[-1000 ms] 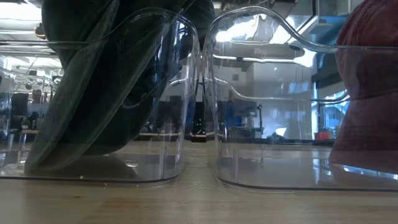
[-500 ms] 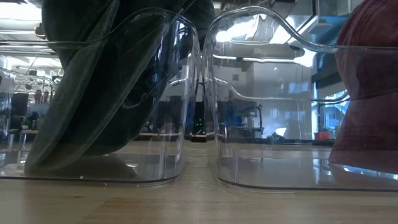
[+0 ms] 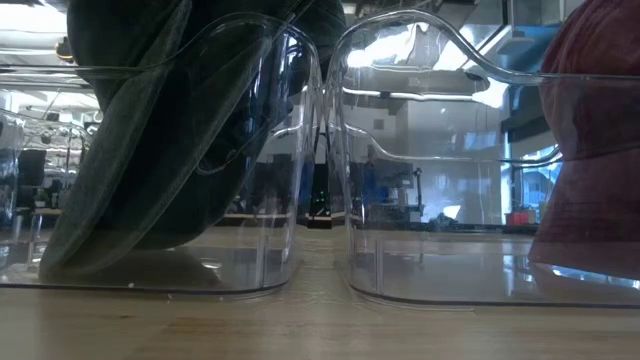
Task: Pick & Place hat
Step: Put the grey cap into the left transparent bin
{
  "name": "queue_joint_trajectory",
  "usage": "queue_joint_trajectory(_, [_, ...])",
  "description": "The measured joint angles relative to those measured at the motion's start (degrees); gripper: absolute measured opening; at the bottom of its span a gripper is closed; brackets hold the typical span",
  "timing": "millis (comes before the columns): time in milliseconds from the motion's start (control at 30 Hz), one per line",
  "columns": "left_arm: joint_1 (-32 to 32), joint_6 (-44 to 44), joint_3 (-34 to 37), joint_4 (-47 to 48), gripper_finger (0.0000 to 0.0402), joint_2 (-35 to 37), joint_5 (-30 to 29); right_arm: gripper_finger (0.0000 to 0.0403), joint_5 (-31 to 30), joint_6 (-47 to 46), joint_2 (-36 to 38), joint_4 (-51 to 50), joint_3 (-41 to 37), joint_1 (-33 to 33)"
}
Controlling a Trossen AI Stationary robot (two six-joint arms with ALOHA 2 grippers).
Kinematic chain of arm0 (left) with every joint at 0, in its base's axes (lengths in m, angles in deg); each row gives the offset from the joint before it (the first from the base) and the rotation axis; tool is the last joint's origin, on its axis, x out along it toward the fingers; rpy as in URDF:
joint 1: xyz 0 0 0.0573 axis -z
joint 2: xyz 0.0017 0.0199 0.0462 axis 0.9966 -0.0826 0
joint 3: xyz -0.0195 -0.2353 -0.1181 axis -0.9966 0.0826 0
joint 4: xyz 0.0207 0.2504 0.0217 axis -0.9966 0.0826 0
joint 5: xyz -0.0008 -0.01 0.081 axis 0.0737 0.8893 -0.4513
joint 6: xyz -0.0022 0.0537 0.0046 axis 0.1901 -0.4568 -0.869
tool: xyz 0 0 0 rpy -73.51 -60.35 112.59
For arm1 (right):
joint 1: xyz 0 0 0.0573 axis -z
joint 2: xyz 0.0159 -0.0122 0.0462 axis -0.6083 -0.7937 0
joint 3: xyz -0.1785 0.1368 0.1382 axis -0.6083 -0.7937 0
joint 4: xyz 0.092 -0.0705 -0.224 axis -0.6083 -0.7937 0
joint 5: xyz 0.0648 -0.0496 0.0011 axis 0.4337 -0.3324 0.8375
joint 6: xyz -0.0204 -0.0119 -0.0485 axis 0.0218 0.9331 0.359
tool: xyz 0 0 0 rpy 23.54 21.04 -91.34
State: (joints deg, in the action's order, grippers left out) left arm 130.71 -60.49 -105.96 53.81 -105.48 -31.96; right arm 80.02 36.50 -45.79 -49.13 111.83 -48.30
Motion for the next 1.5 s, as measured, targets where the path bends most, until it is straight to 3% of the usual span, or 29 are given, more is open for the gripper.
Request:
queue_joint_trajectory(267, [1.7, -0.6, 0.0, -0.1, 0.0063, 3.9, -4.6, 0.0192, -2.6, 0.0, 6.2, -5.6, 0.0, 1.9])
queue_joint_trajectory(500, [7.4, 0.6, 0.0, 6.1, 0.0063, 7.4, -20.0, 0.0193, -6.1, 0.3, 9.9, -7.3, 0.0, 2.1])
queue_joint_trajectory(733, [11.9, 5.1, 0.0, 10.9, 0.0063, 7.4, -25.4, 0.0193, -6.3, 0.3, 9.4, -7.3, 0.0, 2.1])
queue_joint_trajectory(933, [13.5, 13.2, 0.0, 19.4, 0.0063, 7.4, -26.6, 0.0193, -11.7, 0.2, 9.0, -7.4, 0.0, 2.1])
queue_joint_trajectory(1233, [13.4, 37.5, 0.0, 45.3, 0.0063, 6.9, -26.8, 0.0193, -14.6, -0.2, 9.0, -7.2, 0.0, 2.1])
queue_joint_trajectory(1500, [13.3, 50.4, 0.0, 57.0, 0.0063, 6.2, -21.5, 0.0193, -19.9, -3.2, 9.0, -7.3, 0.0, 2.1])
